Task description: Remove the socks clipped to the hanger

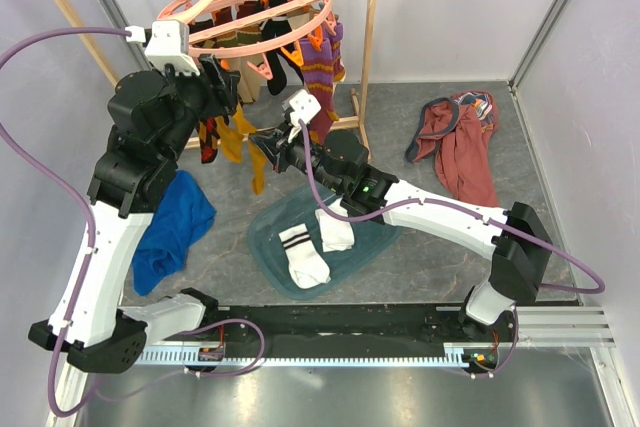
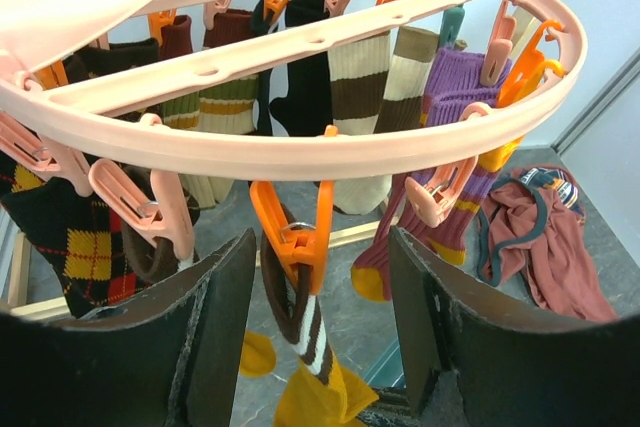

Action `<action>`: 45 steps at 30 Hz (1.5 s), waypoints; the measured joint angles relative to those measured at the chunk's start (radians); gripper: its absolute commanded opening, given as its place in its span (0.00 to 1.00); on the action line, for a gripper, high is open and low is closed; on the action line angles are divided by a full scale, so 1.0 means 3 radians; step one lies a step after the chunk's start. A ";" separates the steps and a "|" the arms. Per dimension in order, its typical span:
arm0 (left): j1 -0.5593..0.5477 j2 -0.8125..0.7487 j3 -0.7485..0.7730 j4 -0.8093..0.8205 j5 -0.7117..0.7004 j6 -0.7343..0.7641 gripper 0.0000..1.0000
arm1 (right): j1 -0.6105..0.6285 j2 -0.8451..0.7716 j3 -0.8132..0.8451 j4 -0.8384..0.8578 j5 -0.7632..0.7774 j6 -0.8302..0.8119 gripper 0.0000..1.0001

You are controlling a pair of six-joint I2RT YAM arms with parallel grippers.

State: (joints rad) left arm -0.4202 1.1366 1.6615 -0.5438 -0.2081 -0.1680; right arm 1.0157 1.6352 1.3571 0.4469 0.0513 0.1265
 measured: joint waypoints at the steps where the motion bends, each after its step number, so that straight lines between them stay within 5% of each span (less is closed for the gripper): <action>1: 0.0003 0.0005 0.0000 0.0010 0.0000 0.0000 0.62 | 0.0000 0.0000 0.0000 0.0000 -0.0006 0.0000 0.00; 10: 0.0104 0.0122 -0.0001 0.0102 0.0019 0.0001 0.56 | 0.0000 -0.0015 -0.0028 -0.0003 -0.0009 0.0001 0.00; 17: 0.0120 0.0142 -0.0003 0.0181 0.0093 0.0009 0.16 | 0.0000 -0.0015 -0.0028 0.0000 -0.0008 0.0001 0.00; 21: 0.0125 0.0142 -0.0006 0.0234 0.0150 0.0015 0.02 | 0.0000 -0.0015 -0.0029 0.0000 -0.0008 0.0001 0.00; 30: 0.0131 0.0126 -0.0072 0.0276 0.0270 0.0015 0.02 | 0.0000 -0.0127 -0.0253 -0.0039 0.0020 0.0094 0.00; 36: 0.0131 0.0083 -0.0137 0.0322 0.0312 0.0017 0.23 | 0.0005 -0.0511 -0.0416 -0.0506 0.0240 0.0425 0.00; 41: 0.0132 -0.0018 -0.0267 0.0407 0.0379 0.0018 0.44 | 0.0005 -0.1094 -0.1221 -0.0459 0.0263 0.0875 0.03; 45: 0.0141 -0.0116 -0.0380 0.0450 0.0395 0.0028 0.60 | 0.0005 -0.1282 -0.1666 -0.0612 0.0326 0.1077 0.16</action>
State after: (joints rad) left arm -0.3779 1.1019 1.5475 -0.4088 -0.0895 -0.1596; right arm 1.0172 1.2507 0.8574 0.2634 0.1490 0.4496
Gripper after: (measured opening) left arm 0.520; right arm 0.079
